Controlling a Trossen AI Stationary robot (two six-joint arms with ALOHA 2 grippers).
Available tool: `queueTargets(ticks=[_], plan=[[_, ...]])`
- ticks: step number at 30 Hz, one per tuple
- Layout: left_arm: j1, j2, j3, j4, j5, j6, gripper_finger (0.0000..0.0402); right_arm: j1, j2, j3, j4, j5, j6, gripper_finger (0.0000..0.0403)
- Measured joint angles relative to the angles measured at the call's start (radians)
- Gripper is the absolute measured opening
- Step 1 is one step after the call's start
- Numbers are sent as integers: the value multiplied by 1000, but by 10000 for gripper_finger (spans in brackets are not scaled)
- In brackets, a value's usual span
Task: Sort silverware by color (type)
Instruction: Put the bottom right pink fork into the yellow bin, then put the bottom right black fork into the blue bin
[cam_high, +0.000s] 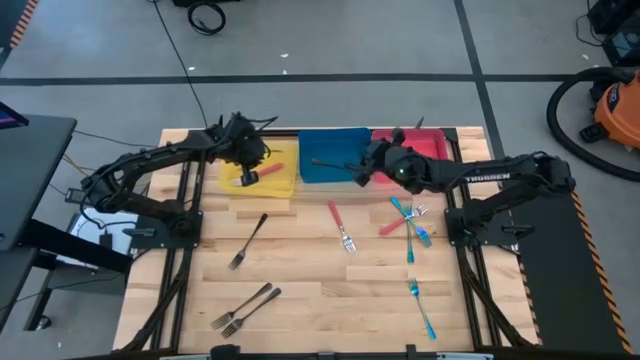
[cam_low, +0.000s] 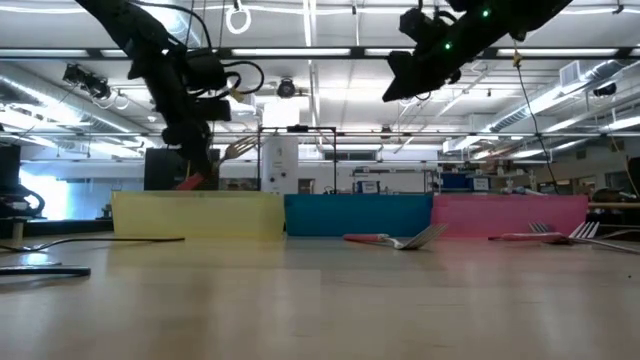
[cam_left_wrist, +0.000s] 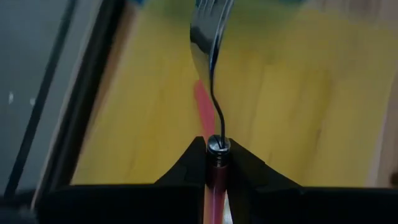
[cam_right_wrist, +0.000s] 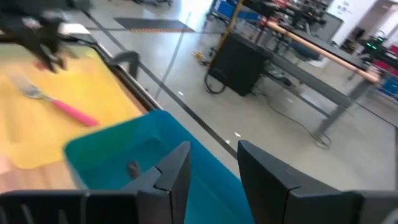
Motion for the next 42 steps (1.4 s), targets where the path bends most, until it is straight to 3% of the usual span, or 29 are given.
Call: queueTargets(ticks=[10,17,24,34,42], plan=[[3,68,0,-15,-20,-4,34,-99,1,-1,-44,-2,-39,141],[8,150,0,93,-38,57,35,-146,-2,0,-42,-2,-60,141],[21,157,0,52,-93,6,64,-175,-6,-1,-43,-2,-71,141],[21,157,0,42,-98,-16,75,-171,-19,-1,-64,-3,-71,141],[14,157,0,59,-203,-16,101,-107,-62,-1,-67,-3,-71,141]])
